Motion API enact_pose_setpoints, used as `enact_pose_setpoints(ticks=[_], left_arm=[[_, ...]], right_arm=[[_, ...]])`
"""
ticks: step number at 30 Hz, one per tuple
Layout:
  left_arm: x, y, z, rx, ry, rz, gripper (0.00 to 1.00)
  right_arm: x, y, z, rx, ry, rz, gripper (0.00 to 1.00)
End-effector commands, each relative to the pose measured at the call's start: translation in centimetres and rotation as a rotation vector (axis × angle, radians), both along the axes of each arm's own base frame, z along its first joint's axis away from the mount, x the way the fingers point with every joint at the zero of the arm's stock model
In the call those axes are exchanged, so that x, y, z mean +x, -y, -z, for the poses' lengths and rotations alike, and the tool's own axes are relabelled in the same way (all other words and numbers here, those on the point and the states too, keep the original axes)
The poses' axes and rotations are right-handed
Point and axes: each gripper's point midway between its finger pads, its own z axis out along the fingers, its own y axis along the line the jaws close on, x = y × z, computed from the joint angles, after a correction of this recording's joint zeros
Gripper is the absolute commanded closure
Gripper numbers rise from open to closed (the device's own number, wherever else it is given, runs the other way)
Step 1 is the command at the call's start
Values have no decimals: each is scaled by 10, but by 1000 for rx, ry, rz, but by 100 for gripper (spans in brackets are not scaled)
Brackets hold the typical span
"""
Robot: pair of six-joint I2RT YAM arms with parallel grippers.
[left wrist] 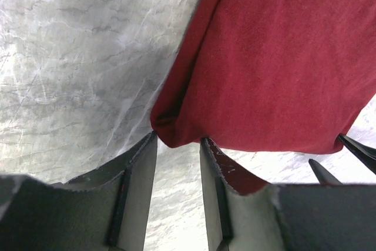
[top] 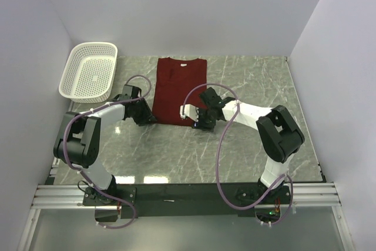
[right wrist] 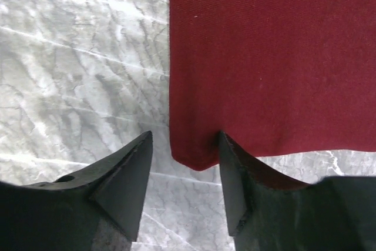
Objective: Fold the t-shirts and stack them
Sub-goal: Fold the tshirt
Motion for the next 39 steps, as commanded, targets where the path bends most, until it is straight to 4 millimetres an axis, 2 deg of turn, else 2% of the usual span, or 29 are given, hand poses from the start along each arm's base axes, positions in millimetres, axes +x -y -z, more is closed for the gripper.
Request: enact_pose_setpoints(ticks=[1, 4, 5, 6, 7, 8, 9, 10, 12, 17, 22, 24, 25, 29, 30, 32, 34, 36, 39], left_arm=[[8, 3, 1, -5, 18, -8, 60], [7, 4, 3, -6, 16, -3, 68], [5, 3, 4, -8, 10, -4, 75], [5, 3, 4, -9, 13, -4, 78], [4, 3, 5, -8, 14, -3, 82], [0, 3, 5, -11, 12, -2, 89], [-1, 3, 5, -12, 13, -1, 93], [-2, 3, 5, -20, 16, 3, 98], [-8, 4, 2, -30, 20, 4, 99], [-23, 3, -10, -51, 48, 11, 100], [-36, 0, -28, -67, 87, 2, 100], [-45, 1, -33, -88, 93, 11, 100], [-49, 2, -34, -97, 88, 10, 99], [-80, 4, -32, -151, 69, 12, 100], [-86, 5, -32, -162, 63, 11, 100], [-102, 3, -30, -181, 62, 11, 99], [-114, 5, -33, -208, 44, 14, 99], [-115, 6, -47, -227, 82, 13, 100], [-107, 6, -73, -237, 130, 3, 100]], right_arm=[[14, -7, -1, -5, 40, 6, 45], [14, -8, 2, -14, 25, 7, 55], [15, -9, 1, -12, 25, 6, 59], [13, -8, 2, -17, 16, 7, 68], [12, -8, 3, -18, 13, 5, 72], [12, -7, 3, -17, 10, 3, 78], [11, -7, 3, -15, 12, 5, 90], [11, -7, 1, -11, 18, 4, 94], [8, -6, 1, -6, 21, 2, 100], [4, -7, -7, 15, 15, -3, 100], [-11, -7, -19, 43, -24, -18, 100], [-26, -5, -21, 52, -63, -49, 100], [-29, -5, -29, 66, -54, -58, 100], [-60, 6, -34, 82, -94, -110, 100], [-65, 7, -43, 103, -80, -132, 100], [-79, 14, -42, 104, -93, -150, 100], [-91, 19, -51, 117, -90, -174, 100], [-92, 22, -61, 130, -64, -164, 100], [-83, 20, -76, 142, -30, -132, 100]])
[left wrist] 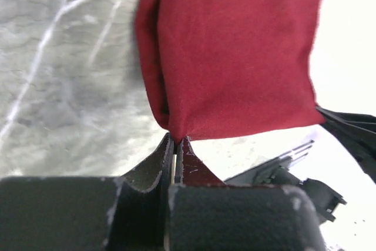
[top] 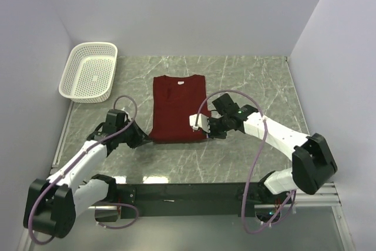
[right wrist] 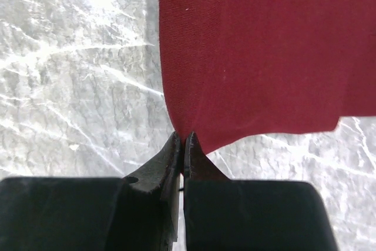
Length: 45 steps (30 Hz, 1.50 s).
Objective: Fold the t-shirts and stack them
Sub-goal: Fold the tshirt
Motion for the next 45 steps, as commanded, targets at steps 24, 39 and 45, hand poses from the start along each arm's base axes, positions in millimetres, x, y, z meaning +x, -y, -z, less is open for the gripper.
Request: enact_pose_setpoints(ticks=[24, 39, 45], left_arm=[[323, 4, -60, -19, 194, -99, 100], [376, -6, -16, -53, 192, -143, 99], [380, -9, -26, -46, 222, -157, 62]], right_arm=[[313, -25, -68, 161, 256, 726, 100], [349, -28, -50, 165, 299, 807, 100], [369, -10, -51, 175, 369, 995, 27]])
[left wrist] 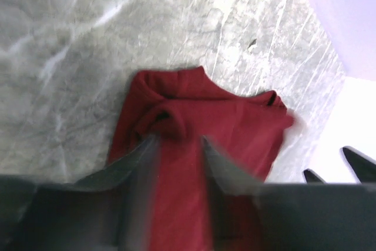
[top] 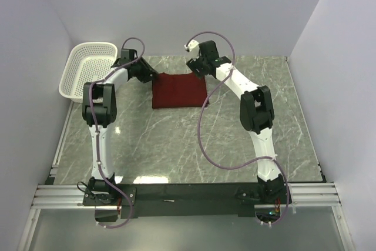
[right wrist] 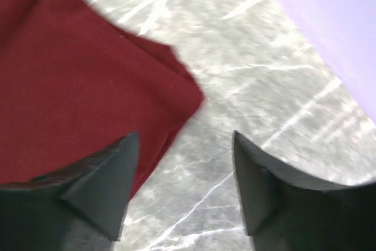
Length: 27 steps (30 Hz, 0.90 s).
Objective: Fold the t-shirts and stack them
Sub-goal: Fold the tshirt
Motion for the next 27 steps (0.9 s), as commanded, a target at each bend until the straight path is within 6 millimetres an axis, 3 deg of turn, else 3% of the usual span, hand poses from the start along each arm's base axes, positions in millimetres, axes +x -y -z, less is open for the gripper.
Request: enact_pose_setpoints(ticks=[1, 3, 4, 5, 6, 7, 8, 9, 10, 13, 15, 17, 18, 19, 23, 27], left_arm=[[22, -8, -65, 11, 178, -38, 50], [16, -17, -76, 34, 212, -68, 41], [14, -24, -110, 50, 285, -101, 38], [15, -27, -128, 60, 343, -117, 37], [6, -31, -127, 74, 343, -130, 37], [0, -35, -152, 84, 388, -151, 37], [-4, -40, -157, 107, 401, -159, 37], [-11, -41, -153, 119, 387, -154, 37], [-18, -40, -162, 122, 402, -143, 36], [-43, -30, -145, 126, 364, -29, 35], [-63, -23, -121, 121, 316, 44, 35], [-78, -19, -115, 117, 309, 77, 35], [-90, -19, -102, 114, 285, 89, 35], [-97, -19, -112, 114, 310, 93, 35], [-127, -23, -119, 141, 337, 109, 35], [-167, -27, -136, 165, 367, 120, 35]], right_arm=[[33, 13, -29, 49, 128, 178, 25], [32, 16, -37, 97, 126, 231, 23], [30, 17, -40, 115, 116, 232, 23], [27, 17, -48, 151, 108, 239, 23], [21, 10, -51, 187, 83, 205, 23], [16, 9, -50, 205, 56, 189, 23], [9, 12, -51, 233, 15, 180, 23], [-1, 0, -50, 284, -42, 115, 23], [-10, -5, -47, 317, -97, 75, 23], [-37, -12, -29, 438, -286, 59, 23], [-54, -9, -4, 496, -423, 122, 23], [-60, -6, 10, 529, -486, 213, 22], [-64, -3, 21, 526, -509, 247, 22], [-62, 3, 27, 516, -502, 302, 21], [-61, 9, 48, 512, -533, 416, 21], [-75, -10, 60, 584, -652, 366, 23]])
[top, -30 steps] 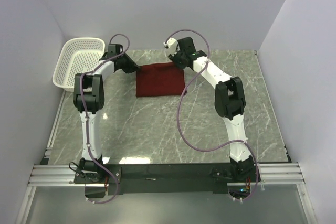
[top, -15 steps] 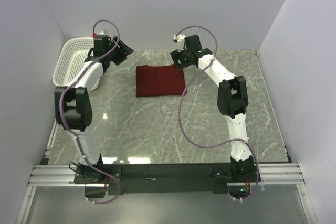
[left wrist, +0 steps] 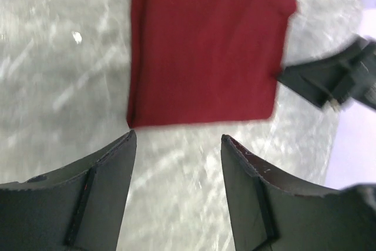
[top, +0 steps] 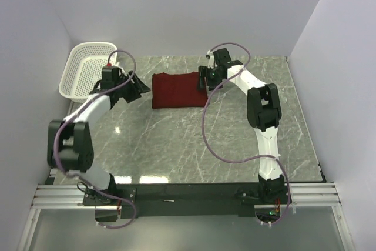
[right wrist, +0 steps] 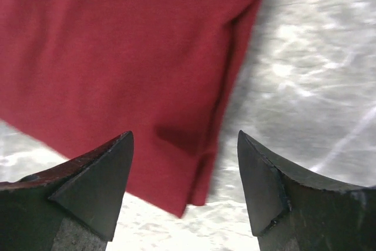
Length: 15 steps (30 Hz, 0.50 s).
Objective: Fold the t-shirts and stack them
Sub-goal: Fold the tshirt
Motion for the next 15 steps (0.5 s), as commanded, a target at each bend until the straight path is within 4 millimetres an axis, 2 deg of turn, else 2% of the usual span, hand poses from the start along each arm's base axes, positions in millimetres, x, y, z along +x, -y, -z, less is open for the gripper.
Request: enact_pose_setpoints(ticks=[1, 3, 4, 5, 7, 8, 9, 10, 12, 15], left_arm=[[-23, 0, -67, 28, 195, 53, 35], [-43, -4, -61, 43, 177, 52, 35], [-54, -5, -76, 47, 216, 53, 35], [-66, -5, -74, 47, 194, 58, 35], [-91, -8, -87, 45, 229, 54, 35], [-104, -10, -81, 50, 207, 46, 35], [-117, -11, -96, 48, 251, 41, 35], [-125, -12, -99, 42, 259, 35, 34], [-147, -14, -104, 34, 271, 25, 34], [-170, -15, -104, 16, 270, 11, 34]], right_arm=[[-11, -24, 2, 127, -86, 4, 23], [-19, -33, 5, 171, -117, -17, 25], [-21, -34, 7, 175, -125, -9, 25], [-21, -33, 9, 176, -133, -2, 25], [-16, -26, 15, 131, -125, 27, 26], [-14, -22, 16, 111, -120, 42, 26], [-9, -15, 21, 68, -106, 73, 26], [-8, -11, 23, 44, -99, 81, 26], [-8, -8, 21, 29, -85, 79, 26], [-5, -8, 4, 24, -35, 44, 26]])
